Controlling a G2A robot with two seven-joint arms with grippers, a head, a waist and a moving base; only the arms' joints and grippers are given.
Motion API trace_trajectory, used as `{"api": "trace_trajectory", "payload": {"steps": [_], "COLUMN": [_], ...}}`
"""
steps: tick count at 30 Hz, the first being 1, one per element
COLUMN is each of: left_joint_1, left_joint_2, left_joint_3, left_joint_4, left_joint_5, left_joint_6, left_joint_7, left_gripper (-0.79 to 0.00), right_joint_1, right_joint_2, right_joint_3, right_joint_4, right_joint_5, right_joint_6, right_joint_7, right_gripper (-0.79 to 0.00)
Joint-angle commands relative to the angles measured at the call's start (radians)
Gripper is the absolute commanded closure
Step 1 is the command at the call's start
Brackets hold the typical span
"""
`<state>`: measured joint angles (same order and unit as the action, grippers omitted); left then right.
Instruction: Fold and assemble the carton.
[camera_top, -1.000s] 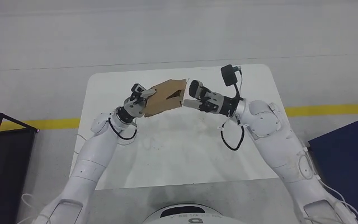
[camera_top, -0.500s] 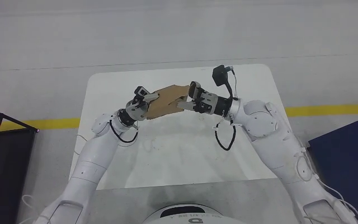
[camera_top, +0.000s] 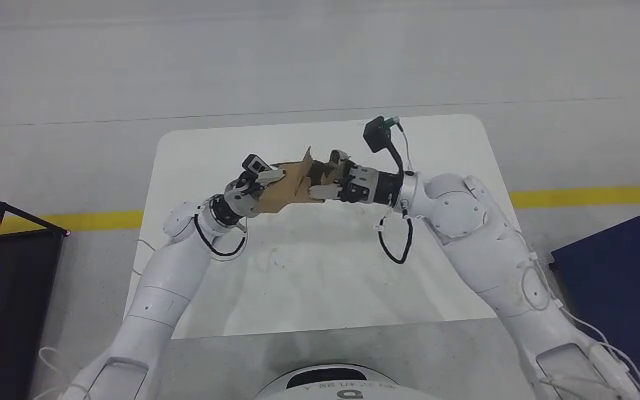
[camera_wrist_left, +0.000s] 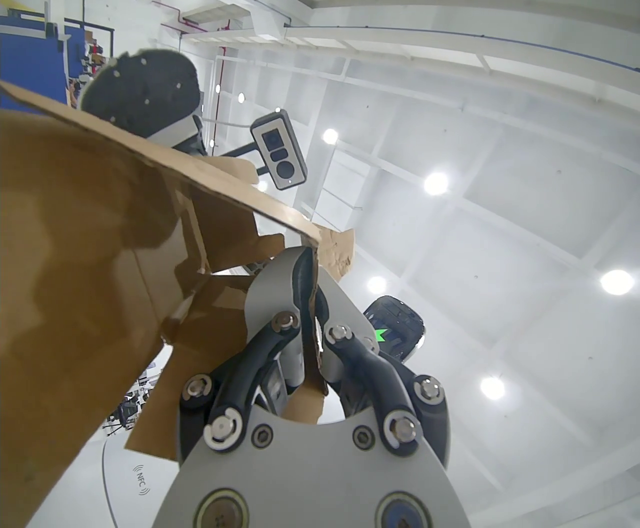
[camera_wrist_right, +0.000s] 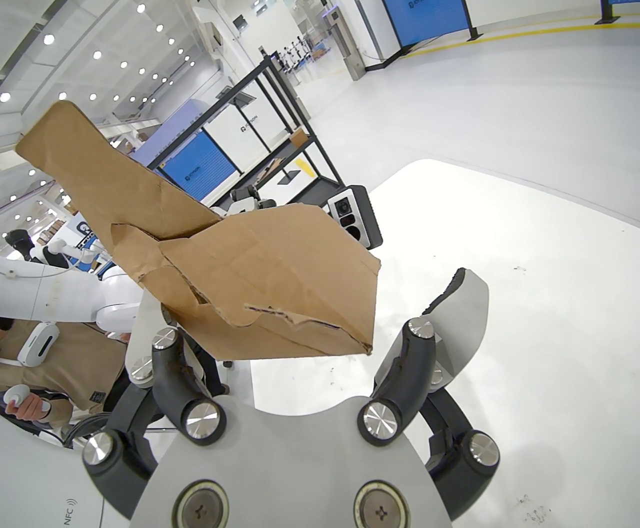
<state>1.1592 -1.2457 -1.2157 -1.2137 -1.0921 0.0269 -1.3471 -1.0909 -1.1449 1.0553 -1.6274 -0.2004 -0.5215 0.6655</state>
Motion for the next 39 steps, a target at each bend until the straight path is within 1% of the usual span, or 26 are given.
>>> {"api": "trace_trajectory", "payload": {"steps": [1,5,8,10,12,13,22,23,24,26,27,29,32,39], "left_joint_1": [-0.001,-0.001,0.002,-0.002,-0.004,-0.004,0.000,0.010,0.026,0.044,0.050,0.056,0.036,0.031], "left_joint_2": [0.000,-0.001,-0.001,0.003,0.004,0.004,0.003,-0.001,-0.008,-0.015,-0.020,-0.024,-0.030,-0.031], "left_joint_3": [0.000,-0.005,-0.014,-0.035,-0.039,-0.039,-0.040,-0.043,-0.052,-0.058,-0.058,-0.054,-0.059,-0.060], "left_joint_4": [0.000,0.002,0.009,0.030,0.034,0.034,0.036,0.035,0.029,0.049,0.060,0.098,0.149,0.152], "left_joint_5": [0.001,-0.006,-0.020,0.013,0.025,0.025,0.011,-0.051,-0.165,-0.281,-0.351,-0.426,-0.521,-0.527], "left_joint_6": [-0.002,-0.006,-0.012,-0.052,-0.062,-0.062,-0.055,-0.026,0.013,0.076,0.131,0.217,0.324,0.329], "left_joint_7": [0.001,0.001,0.004,0.041,0.053,0.053,0.063,0.086,0.108,0.157,0.177,0.236,0.283,0.288], "left_gripper": [0.000,0.000,0.000,0.000,0.000,0.000,0.000,0.000,0.000,0.000,0.000,0.000,0.000,0.000], "right_joint_1": [0.001,-0.010,-0.031,-0.051,-0.064,-0.068,-0.068,-0.071,-0.071,-0.081,-0.094,-0.111,-0.119,-0.119], "right_joint_2": [0.000,0.002,0.007,0.012,0.017,0.019,0.019,0.019,0.020,0.024,0.027,0.031,0.033,0.033], "right_joint_3": [-0.001,0.012,0.039,0.059,0.071,0.071,0.071,0.071,0.079,0.102,0.120,0.135,0.135,0.135], "right_joint_4": [-0.002,-0.011,-0.017,-0.019,-0.012,-0.008,-0.008,-0.014,-0.034,-0.067,-0.089,-0.110,-0.128,-0.128], "right_joint_5": [-0.003,0.008,0.045,0.084,0.137,0.179,0.179,0.178,0.165,0.145,0.135,0.117,0.092,0.092], "right_joint_6": [0.001,-0.019,-0.066,-0.101,-0.124,-0.127,-0.127,-0.123,-0.122,-0.129,-0.135,-0.132,-0.111,-0.111], "right_joint_7": [-0.001,-0.017,-0.029,-0.026,-0.001,0.030,0.030,0.023,0.015,0.001,-0.010,-0.012,0.006,0.006], "right_gripper": [-0.785,-0.785,-0.785,-0.785,-0.785,-0.785,-0.785,-0.785,-0.785,-0.785,-0.785,-0.785,-0.785,-0.785]}}
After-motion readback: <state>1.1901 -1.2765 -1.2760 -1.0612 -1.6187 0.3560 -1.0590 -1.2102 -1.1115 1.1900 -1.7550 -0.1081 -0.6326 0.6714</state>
